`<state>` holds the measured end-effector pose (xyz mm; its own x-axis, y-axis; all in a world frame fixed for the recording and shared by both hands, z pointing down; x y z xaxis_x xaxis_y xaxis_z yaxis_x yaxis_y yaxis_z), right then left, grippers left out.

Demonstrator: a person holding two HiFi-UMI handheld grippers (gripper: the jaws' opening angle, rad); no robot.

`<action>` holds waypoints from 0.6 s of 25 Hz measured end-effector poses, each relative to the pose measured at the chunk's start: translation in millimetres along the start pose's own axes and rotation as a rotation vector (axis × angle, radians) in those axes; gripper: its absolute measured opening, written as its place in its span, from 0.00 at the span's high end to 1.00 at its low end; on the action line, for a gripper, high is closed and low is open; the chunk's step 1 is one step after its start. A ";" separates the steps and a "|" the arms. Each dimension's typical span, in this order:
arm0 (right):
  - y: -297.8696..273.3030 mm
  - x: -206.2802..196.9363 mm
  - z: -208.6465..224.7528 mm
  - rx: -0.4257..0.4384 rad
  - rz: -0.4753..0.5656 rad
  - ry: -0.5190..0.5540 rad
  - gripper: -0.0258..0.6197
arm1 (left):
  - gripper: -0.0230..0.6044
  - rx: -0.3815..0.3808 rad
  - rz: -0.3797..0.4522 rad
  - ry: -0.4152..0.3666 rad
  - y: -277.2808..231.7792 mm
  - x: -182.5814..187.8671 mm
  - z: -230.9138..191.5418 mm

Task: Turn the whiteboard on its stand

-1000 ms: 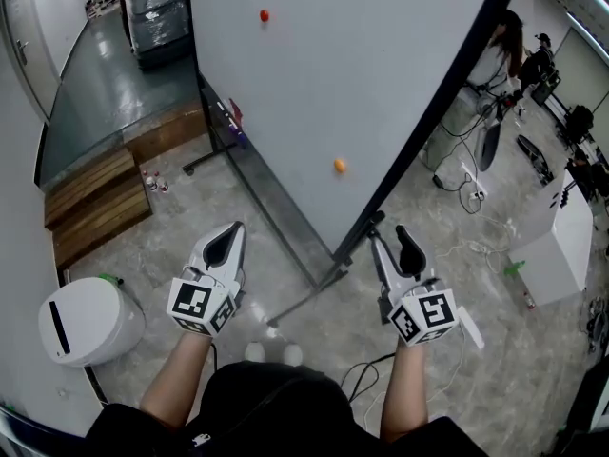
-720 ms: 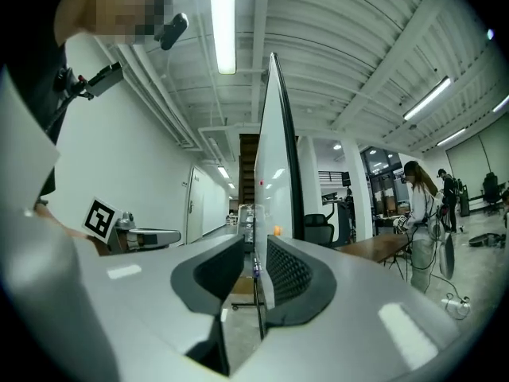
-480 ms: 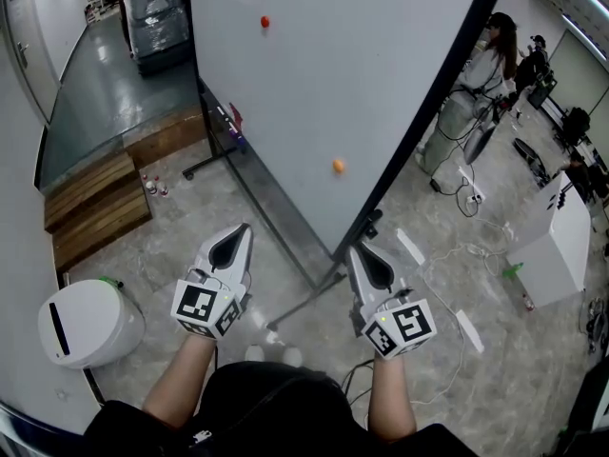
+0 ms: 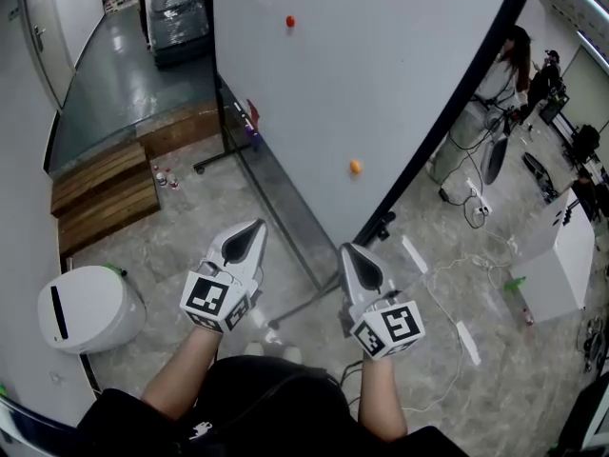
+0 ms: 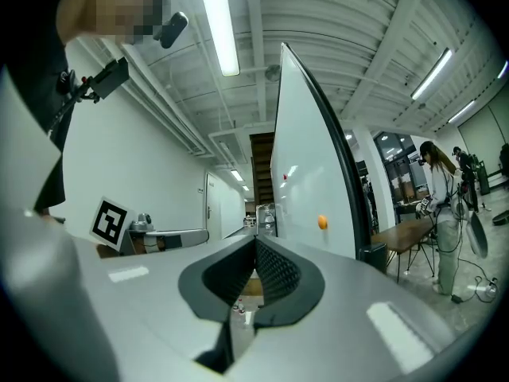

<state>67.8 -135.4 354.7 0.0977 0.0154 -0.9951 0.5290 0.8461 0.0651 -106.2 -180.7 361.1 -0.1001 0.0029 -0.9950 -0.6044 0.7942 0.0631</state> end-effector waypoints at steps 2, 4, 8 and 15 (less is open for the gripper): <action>-3.7 0.1 -3.9 0.015 -0.001 0.001 0.95 | 0.96 0.005 0.001 0.001 1.0 0.4 -1.0; -8.2 -0.3 -9.3 0.031 -0.001 0.004 0.95 | 0.96 0.010 0.002 0.001 2.2 0.5 -2.1; -19.2 -3.5 -19.5 0.060 -0.010 0.017 0.95 | 0.96 0.025 0.004 0.002 6.0 1.3 -6.8; -35.0 -5.4 -33.1 0.115 -0.014 0.024 0.95 | 0.96 0.067 0.004 0.000 17.1 -1.2 -20.5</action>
<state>20.9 -147.5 355.3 0.0700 0.0175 -0.9974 0.6234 0.7798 0.0574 -132.7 -179.6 365.0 -0.1025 0.0065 -0.9947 -0.5496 0.8331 0.0621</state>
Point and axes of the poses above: the fingertips, and each gripper's own axes: y backward along the fingers, z to its right, x out of its top, the point moved 3 cm from there along y, backward along the fingers, and after that the axes turned 2 degrees about y, right-handed, at the moved point
